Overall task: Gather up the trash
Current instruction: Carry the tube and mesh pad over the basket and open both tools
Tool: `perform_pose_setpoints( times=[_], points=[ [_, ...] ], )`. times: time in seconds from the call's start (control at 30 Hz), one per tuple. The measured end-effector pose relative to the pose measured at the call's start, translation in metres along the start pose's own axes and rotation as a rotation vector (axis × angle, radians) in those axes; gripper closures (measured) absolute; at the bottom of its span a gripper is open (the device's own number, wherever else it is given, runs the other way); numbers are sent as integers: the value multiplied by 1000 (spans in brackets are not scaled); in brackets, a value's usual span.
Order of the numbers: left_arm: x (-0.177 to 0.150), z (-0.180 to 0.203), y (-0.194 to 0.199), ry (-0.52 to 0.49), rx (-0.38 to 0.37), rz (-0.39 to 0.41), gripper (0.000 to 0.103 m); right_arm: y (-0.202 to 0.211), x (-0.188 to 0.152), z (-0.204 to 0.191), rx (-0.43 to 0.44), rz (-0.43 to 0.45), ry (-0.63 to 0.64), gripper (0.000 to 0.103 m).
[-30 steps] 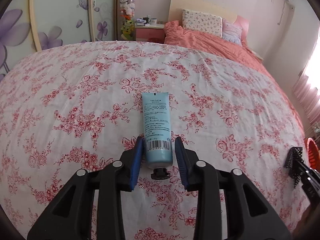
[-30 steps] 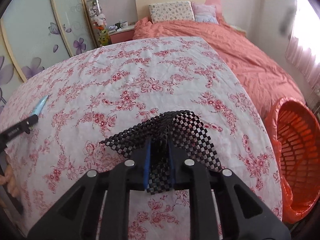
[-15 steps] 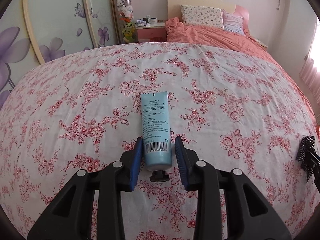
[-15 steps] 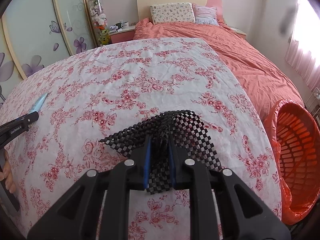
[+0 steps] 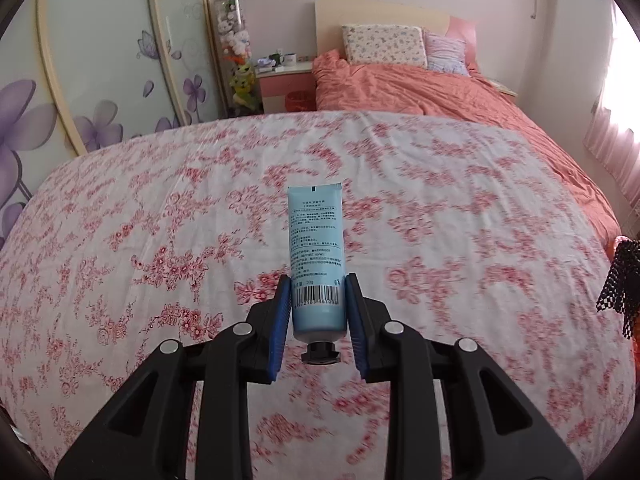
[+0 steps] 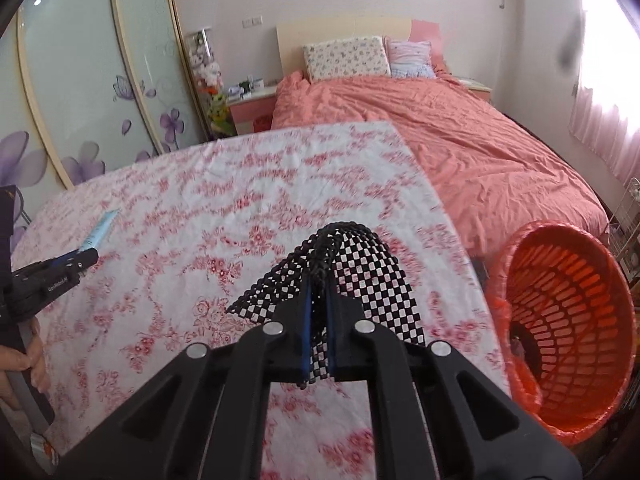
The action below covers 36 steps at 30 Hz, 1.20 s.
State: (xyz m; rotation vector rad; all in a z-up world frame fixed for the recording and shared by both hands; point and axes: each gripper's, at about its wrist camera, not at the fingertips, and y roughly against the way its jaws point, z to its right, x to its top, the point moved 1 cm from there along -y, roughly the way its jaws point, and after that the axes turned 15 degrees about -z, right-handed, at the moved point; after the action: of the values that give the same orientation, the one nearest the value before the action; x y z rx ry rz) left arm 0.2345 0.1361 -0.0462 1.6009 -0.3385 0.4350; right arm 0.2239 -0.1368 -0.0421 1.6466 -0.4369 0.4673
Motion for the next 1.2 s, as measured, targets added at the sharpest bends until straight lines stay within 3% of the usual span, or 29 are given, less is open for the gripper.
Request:
perform_pose_setpoints(
  times=[0.3,0.57,0.93,1.2],
  points=[
    [-10,69,59,-145,-69,82,75,74,-24,32,-33,132,-53,96],
    [-21,143,98,-248,-211,116,75,114,-42,77,-103,191,-127,96],
    [-37,255,117,-403,-413,114,75,130,-62,164,-117,219,-294,96],
    [-38,341,97,-496,-510,67,75,114,-61,228,-89,213,-385,95]
  ],
)
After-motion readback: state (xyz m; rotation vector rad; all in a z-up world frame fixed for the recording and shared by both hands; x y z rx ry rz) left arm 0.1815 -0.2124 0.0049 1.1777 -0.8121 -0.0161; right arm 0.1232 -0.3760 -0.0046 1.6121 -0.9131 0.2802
